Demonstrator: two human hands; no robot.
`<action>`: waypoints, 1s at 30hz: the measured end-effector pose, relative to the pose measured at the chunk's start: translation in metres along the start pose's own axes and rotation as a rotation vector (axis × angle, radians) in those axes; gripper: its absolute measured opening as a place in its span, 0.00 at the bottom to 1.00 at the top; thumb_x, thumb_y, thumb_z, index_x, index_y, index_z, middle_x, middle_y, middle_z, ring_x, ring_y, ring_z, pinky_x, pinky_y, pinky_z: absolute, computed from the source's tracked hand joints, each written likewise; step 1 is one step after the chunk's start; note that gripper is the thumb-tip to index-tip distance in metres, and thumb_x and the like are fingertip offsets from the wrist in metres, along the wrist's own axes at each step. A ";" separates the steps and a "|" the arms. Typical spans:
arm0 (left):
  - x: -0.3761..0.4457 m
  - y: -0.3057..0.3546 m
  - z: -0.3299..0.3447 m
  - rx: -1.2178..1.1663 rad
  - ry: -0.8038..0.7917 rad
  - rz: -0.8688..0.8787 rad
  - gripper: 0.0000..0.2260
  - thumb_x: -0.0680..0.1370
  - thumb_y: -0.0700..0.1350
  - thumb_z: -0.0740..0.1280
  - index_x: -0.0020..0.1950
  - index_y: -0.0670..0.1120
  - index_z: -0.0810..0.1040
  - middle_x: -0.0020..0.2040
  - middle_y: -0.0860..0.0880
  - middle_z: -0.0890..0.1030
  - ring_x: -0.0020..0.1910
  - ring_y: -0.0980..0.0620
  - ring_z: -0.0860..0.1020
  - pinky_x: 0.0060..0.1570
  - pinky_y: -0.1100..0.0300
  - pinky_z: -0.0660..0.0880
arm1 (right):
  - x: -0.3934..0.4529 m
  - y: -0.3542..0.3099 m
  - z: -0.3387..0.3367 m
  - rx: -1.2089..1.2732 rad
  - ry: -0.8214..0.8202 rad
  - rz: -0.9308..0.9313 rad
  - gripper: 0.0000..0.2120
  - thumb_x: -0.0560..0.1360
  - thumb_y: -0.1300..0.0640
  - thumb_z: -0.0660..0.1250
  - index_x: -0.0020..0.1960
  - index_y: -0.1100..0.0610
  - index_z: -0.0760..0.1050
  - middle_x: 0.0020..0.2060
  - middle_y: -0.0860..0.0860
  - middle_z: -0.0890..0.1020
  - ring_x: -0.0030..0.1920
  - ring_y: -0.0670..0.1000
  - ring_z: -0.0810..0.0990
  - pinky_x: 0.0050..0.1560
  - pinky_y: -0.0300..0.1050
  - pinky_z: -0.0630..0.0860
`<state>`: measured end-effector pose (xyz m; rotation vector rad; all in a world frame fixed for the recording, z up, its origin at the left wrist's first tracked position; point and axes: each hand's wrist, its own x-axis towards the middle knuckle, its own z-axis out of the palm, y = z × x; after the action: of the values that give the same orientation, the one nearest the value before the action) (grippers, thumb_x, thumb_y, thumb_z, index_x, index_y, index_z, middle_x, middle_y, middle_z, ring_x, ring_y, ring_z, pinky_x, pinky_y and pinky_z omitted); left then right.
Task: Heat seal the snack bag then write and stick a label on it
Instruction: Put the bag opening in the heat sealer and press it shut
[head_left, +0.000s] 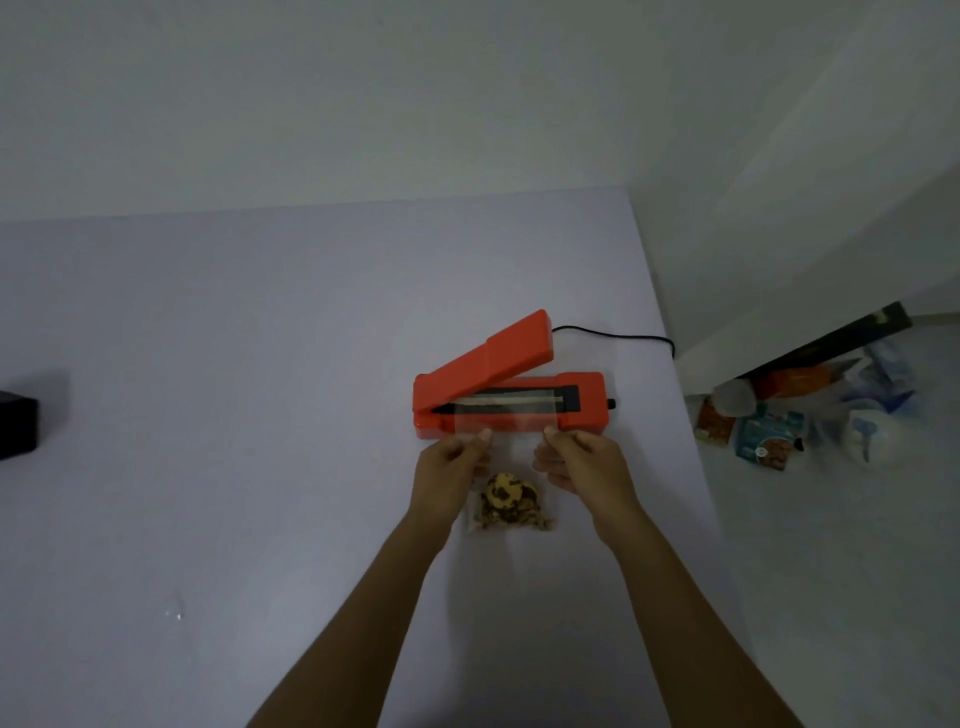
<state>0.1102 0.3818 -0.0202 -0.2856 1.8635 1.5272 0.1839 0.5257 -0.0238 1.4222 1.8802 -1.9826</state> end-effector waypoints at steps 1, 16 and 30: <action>0.001 0.000 -0.001 0.009 -0.002 0.000 0.10 0.77 0.50 0.67 0.43 0.44 0.82 0.41 0.48 0.83 0.41 0.53 0.81 0.35 0.68 0.74 | -0.001 0.000 0.000 -0.002 -0.001 0.003 0.11 0.77 0.53 0.66 0.43 0.60 0.82 0.40 0.53 0.86 0.42 0.51 0.85 0.53 0.52 0.81; 0.009 -0.004 -0.003 0.038 0.009 -0.027 0.11 0.77 0.51 0.67 0.41 0.45 0.81 0.41 0.47 0.83 0.41 0.51 0.81 0.40 0.63 0.76 | -0.027 -0.039 -0.011 -0.363 0.389 -0.272 0.19 0.77 0.42 0.63 0.40 0.56 0.79 0.33 0.48 0.81 0.34 0.42 0.78 0.32 0.33 0.70; 0.012 -0.004 -0.002 0.067 0.035 -0.002 0.11 0.78 0.50 0.66 0.42 0.45 0.81 0.41 0.47 0.83 0.42 0.50 0.81 0.40 0.63 0.75 | -0.062 -0.125 0.008 -0.361 0.304 -0.662 0.17 0.72 0.40 0.68 0.56 0.47 0.75 0.37 0.47 0.76 0.34 0.42 0.72 0.38 0.33 0.69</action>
<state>0.1033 0.3819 -0.0308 -0.2849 1.9371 1.4638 0.1398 0.5187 0.1088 1.1359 2.9624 -1.5251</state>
